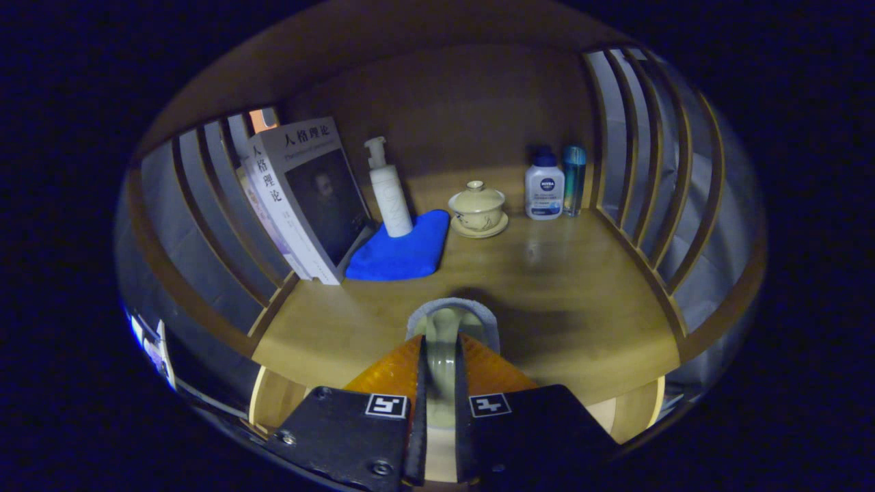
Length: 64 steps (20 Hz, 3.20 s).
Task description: Pull open the drawer, take out the items inside it, and place them on the countertop above the cabinet.
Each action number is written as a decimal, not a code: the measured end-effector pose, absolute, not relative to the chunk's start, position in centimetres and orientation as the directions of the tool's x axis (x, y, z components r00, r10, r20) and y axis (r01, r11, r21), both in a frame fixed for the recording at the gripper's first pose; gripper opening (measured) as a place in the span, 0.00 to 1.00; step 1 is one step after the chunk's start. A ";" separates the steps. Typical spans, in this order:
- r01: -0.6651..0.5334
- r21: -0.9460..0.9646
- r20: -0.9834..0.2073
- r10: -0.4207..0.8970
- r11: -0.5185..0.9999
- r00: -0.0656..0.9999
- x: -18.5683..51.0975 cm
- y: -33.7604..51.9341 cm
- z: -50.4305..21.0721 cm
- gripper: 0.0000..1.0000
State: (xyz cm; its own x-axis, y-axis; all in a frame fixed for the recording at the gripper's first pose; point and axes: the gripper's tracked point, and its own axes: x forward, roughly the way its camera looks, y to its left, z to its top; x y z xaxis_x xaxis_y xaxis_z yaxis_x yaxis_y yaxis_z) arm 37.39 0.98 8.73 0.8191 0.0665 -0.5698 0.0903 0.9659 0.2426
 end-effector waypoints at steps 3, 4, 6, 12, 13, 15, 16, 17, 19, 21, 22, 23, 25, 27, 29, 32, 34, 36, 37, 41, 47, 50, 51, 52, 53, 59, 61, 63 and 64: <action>0.087 0.274 -0.549 0.081 0.958 0.832 37.9 1.2 8.7 0.20; 0.088 0.282 -0.545 0.084 0.955 0.834 38.3 1.1 8.5 0.20; 0.082 0.301 -0.534 0.097 0.950 0.840 39.3 1.5 7.9 0.20; 0.048 0.310 -0.487 0.115 0.950 0.866 39.7 1.5 7.5 0.21; 0.038 0.306 -0.484 0.121 0.951 0.867 39.8 1.6 7.3 0.23; 0.011 0.315 -0.466 0.144 0.949 0.873 39.8 2.1 7.3 0.28; 0.002 0.307 -0.462 0.147 0.952 0.874 39.5 2.4 7.6 0.39; -0.019 0.289 -0.457 0.155 0.957 0.876 39.6 2.7 7.7 0.50; -0.036 0.195 -0.440 0.120 0.980 0.890 39.4 2.1 7.8 0.72; -0.060 0.115 -0.430 0.104 0.992 0.897 39.3 2.3 7.6 0.83; -0.083 0.095 -0.437 0.116 0.992 0.892 39.0 3.1 7.4 0.82; -0.099 0.074 -0.444 0.122 0.992 0.888 38.8 3.4 7.1 0.82; -0.104 0.034 -0.441 0.109 0.994 0.891 38.7 3.3 7.2 0.82; -0.084 0.006 -0.421 0.079 0.996 0.904 38.1 3.0 8.3 0.82; -0.070 -0.012 -0.422 0.059 0.997 0.905 39.0 2.5 7.6 0.82; -0.058 -0.011 -0.366 0.050 0.998 0.929 38.7 2.2 9.0 0.82; -0.054 0.004 -0.313 0.053 0.999 0.948 37.5 2.3 10.1 0.82; -0.038 0.032 -0.213 0.044 0.999 0.976 35.3 2.1 12.2 0.82; -0.037 0.046 -0.148 0.043 0.998 0.988 33.8 2.3 13.2 0.85; -0.042 0.079 0.012 0.042 0.996 0.999 24.8 2.9 13.9 0.97; 0.052 0.209 0.049 -0.064 0.977 0.997 14.0 2.0 6.0 1.00; 0.106 0.252 0.007 -0.111 0.962 0.994 11.4 2.4 1.1 1.00; 0.117 0.258 -0.010 -0.119 0.959 0.993 11.1 2.6 -0.2 1.00; 0.125 0.267 -0.027 -0.122 0.956 0.992 10.8 2.9 -1.4 1.00; 0.121 0.270 -0.045 -0.113 0.955 0.993 10.9 3.6 -2.5 1.00; 0.114 0.146 -0.091 -0.101 0.983 0.991 11.3 6.2 -5.3 1.00; 0.104 0.123 -0.100 -0.092 0.987 0.991 11.8 7.2 -5.6 1.00; 0.100 0.114 -0.108 -0.088 0.988 0.990 12.3 7.6 -6.0 1.00; 0.101 0.113 -0.112 -0.088 0.989 0.990 12.6 7.8 -6.0 1.00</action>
State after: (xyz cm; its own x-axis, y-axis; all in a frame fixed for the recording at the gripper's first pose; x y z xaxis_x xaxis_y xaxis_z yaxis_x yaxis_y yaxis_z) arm 12.63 7.84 -6.04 0.9898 -0.0880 -0.1124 0.1006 0.9885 0.1126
